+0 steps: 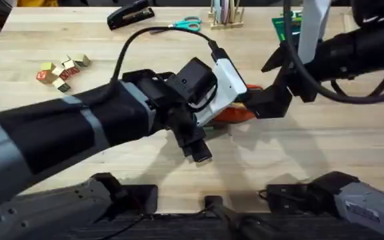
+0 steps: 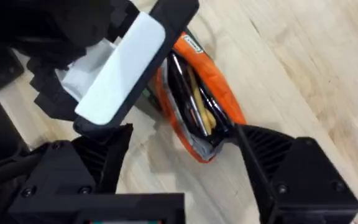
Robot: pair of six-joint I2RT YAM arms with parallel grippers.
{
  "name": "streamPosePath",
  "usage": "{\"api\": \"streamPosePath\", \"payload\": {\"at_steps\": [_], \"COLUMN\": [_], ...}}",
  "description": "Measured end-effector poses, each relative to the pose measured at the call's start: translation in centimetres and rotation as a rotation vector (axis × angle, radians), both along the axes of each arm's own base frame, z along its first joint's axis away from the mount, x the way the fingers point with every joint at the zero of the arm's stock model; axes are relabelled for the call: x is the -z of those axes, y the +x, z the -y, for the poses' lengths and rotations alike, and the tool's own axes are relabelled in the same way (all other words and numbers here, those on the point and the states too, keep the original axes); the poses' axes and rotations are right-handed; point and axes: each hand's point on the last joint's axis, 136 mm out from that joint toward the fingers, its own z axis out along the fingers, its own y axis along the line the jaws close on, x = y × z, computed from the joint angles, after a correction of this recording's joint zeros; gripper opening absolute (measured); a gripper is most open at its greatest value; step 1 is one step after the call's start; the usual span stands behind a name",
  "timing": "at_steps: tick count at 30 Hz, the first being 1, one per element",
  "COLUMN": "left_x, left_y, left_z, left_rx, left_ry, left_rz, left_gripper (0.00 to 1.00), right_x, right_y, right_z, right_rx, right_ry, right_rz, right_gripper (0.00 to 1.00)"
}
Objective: Unzip the bag, pick up the pens from the table one at a time and place them inside, then zip the bag closed.
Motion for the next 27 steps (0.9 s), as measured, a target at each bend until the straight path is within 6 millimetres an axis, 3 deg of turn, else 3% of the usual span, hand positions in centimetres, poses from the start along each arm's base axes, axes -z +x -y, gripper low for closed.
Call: {"api": "streamPosePath", "payload": {"at_steps": [12, 27], "left_x": [1.6, 1.7], "left_y": [0.2, 0.3], "left_z": [0.1, 0.2], "left_rx": [0.064, 0.089], "left_ry": [0.047, 0.058], "left_rz": [-0.018, -0.021], "left_gripper": [0.993, 0.993], "right_x": [1.1, 1.4], "right_y": [-0.1, -0.4], "right_z": [0.9, 1.2], "right_rx": [0.002, 0.005], "right_ry": [-0.060, -0.076], "right_rz": [-0.006, -0.016], "right_gripper": [0.998, 0.998]}}
